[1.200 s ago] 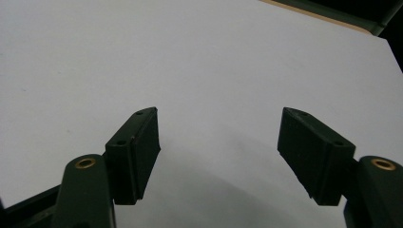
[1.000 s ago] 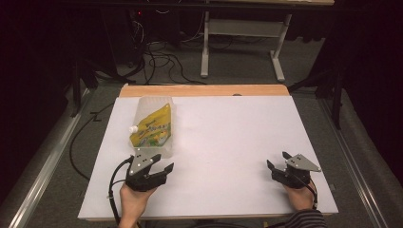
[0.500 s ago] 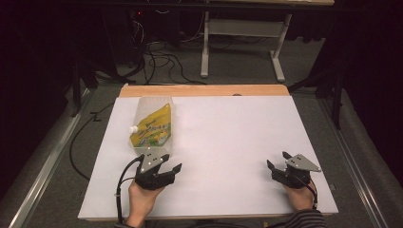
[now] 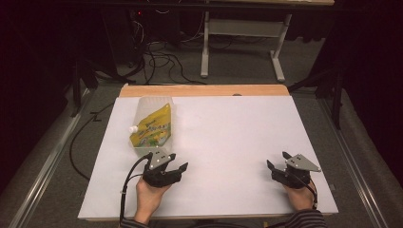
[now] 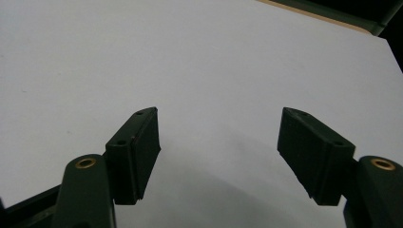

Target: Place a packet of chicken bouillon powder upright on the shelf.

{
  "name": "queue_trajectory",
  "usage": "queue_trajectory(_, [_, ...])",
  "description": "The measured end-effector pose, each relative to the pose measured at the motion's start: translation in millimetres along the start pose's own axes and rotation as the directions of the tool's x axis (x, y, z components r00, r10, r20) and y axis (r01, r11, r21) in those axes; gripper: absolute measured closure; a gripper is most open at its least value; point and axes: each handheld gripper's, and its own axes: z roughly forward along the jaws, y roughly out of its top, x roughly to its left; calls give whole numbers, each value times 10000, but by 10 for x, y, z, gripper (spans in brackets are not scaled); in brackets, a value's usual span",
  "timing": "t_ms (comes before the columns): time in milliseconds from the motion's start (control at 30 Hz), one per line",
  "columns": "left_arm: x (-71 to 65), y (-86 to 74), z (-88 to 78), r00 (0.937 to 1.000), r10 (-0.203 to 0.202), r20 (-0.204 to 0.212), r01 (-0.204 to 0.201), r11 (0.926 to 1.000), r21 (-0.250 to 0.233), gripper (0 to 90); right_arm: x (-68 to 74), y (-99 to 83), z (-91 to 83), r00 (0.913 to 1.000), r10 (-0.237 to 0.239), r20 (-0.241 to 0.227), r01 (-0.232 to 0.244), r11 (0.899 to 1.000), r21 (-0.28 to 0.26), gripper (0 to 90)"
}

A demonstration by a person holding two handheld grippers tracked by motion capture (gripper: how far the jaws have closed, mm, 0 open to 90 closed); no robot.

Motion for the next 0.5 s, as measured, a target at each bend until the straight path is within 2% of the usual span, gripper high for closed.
queue_trajectory(167, [-7, 1, 76, 10000, -4, 18, 4, 10000, 30, 426, 2, 0, -1, 10000, 26, 6, -26, 10000, 3, 313])
queue_trajectory(333, [-28, -5, 177, 10000, 62, 65, -63, 9996, 260, 426, 1, 0, 1, 10000, -10, 3, 10, 10000, 7, 313])
queue_trajectory(500, [-41, -9, 235, 10000, 61, 56, -62, 9997, 236, 426, 3, 0, 1, 10000, 3, 16, -3, 10000, 12, 313])
